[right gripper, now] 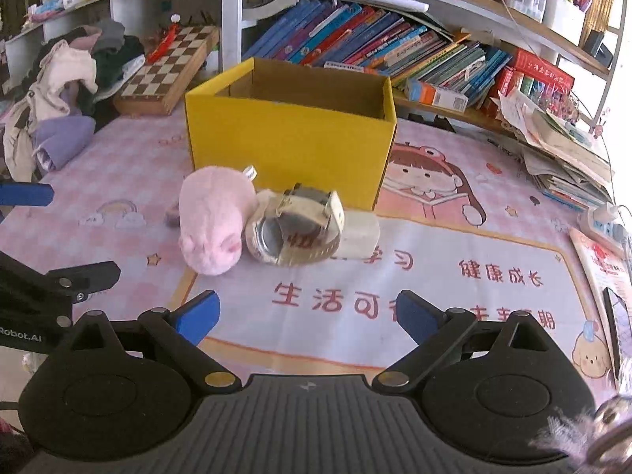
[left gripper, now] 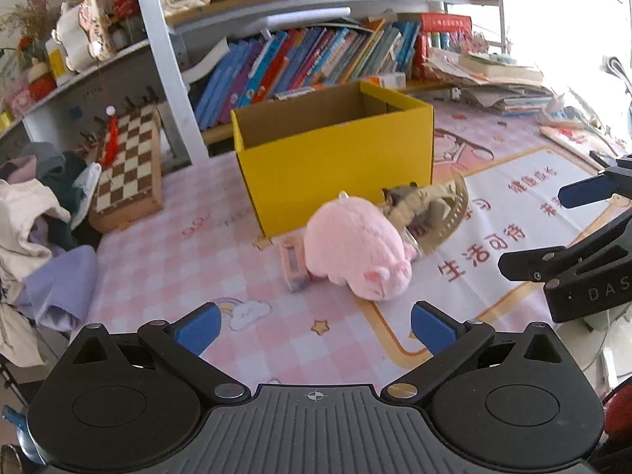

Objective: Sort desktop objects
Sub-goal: 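Withdraw both tools from the box back toward the pink pig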

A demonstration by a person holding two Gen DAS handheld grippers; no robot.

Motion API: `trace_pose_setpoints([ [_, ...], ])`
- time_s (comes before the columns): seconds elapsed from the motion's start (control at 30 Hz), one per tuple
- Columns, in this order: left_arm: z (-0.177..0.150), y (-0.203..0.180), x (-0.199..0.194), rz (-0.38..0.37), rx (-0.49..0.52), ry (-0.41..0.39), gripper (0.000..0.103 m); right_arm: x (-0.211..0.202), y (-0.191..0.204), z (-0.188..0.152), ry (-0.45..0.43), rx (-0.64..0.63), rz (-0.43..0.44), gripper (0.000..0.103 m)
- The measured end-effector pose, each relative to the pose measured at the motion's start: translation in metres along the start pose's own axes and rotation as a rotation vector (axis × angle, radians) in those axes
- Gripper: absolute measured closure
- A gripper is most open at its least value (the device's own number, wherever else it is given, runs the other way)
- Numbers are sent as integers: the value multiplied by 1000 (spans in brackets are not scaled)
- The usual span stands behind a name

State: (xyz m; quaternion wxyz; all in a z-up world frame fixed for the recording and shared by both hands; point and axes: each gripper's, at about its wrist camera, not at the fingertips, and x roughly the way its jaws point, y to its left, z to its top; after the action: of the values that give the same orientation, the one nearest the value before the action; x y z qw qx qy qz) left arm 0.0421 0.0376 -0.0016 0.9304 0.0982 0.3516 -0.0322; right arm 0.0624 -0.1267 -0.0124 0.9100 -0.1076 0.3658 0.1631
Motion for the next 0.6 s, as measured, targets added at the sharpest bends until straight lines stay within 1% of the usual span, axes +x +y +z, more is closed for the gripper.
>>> trace_pose_setpoints([
  [0.17, -8, -6, 5, -11, 4, 34, 0, 9, 4, -9, 65, -12, 8, 6],
  [0.27, -10, -9, 5, -16, 10, 45, 0, 8, 5, -12, 70, -18, 9, 6],
  [0.6, -12, -11, 1, -21, -8, 35, 0, 4, 0, -20, 83, 10, -22, 6],
])
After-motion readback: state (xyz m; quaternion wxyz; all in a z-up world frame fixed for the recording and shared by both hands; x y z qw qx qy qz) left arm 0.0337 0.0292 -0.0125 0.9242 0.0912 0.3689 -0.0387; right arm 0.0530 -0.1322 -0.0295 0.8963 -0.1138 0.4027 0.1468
